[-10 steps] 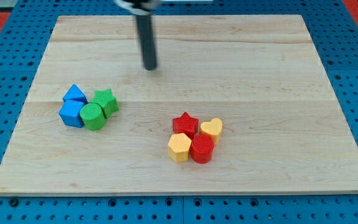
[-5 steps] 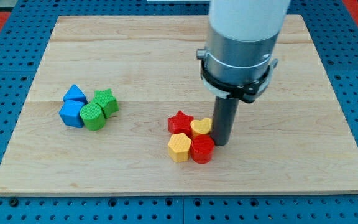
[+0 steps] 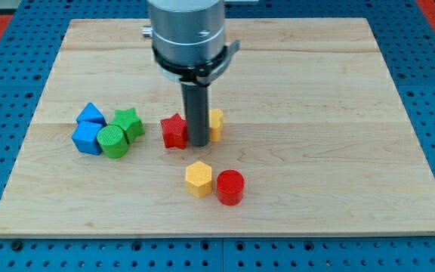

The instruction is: Move the yellow heart above the red star

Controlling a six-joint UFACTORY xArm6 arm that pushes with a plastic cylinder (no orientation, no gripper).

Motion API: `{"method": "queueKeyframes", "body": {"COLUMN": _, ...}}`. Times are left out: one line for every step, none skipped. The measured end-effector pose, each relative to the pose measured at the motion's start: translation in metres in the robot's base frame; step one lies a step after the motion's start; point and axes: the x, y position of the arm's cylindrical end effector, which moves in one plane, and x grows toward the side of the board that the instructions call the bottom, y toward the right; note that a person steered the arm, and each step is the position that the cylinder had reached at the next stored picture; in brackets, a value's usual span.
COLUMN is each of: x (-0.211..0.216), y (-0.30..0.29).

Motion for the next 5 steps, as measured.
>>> {"method": "queueKeyframes", "body": {"x": -0.017, "y": 0.017}}
{"method": "queueKeyframes", "body": {"x": -0.023, "y": 0.025}}
{"method": "queueKeyframes", "body": {"x": -0.024, "y": 0.067}}
{"method": "queueKeyframes", "body": {"x": -0.044, "y": 0.084}}
{"method": "queueKeyframes", "body": {"x": -0.061, "y": 0.071}}
